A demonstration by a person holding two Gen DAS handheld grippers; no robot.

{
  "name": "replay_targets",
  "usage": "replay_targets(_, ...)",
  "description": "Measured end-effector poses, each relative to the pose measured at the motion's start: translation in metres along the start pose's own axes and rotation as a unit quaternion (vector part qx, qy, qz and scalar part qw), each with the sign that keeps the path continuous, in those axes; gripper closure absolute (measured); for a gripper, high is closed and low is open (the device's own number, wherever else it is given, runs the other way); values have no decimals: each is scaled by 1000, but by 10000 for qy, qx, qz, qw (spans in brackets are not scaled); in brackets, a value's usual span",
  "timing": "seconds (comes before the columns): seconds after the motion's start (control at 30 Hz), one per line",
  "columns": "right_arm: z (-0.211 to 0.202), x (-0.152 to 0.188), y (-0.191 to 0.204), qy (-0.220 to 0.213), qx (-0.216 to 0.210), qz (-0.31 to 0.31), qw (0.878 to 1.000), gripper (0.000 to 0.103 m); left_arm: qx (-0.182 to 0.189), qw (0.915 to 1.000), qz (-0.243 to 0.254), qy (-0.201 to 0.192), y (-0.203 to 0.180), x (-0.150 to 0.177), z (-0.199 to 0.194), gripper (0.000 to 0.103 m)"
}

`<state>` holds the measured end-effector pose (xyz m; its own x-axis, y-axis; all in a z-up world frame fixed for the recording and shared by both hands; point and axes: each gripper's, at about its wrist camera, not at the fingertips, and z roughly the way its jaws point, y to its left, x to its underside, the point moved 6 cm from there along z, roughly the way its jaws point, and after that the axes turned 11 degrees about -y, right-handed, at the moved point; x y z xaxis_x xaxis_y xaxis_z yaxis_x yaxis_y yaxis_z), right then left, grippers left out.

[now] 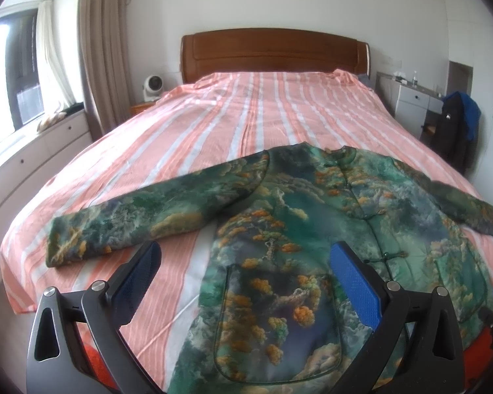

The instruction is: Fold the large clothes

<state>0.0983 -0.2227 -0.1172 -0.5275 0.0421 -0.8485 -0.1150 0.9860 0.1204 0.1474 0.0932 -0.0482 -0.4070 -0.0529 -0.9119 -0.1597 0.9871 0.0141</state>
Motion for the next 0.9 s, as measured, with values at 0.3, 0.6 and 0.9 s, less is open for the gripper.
replay_targets(0.3, -1, -2, 1, -3, -87, 52, 9999, 10, -11, 10000, 19, -3, 0, -1, -1, 0)
replay_targets(0.6, 26, -61, -192, -95, -131, 2785, 9603, 10, -85, 9999, -58, -76, 13, -5, -4, 0)
replay_targets(0.9, 53, -6, -409, -310, 1688, 4974, 8504, 29, -396, 9991, -130, 93, 34, 5, 0, 0)
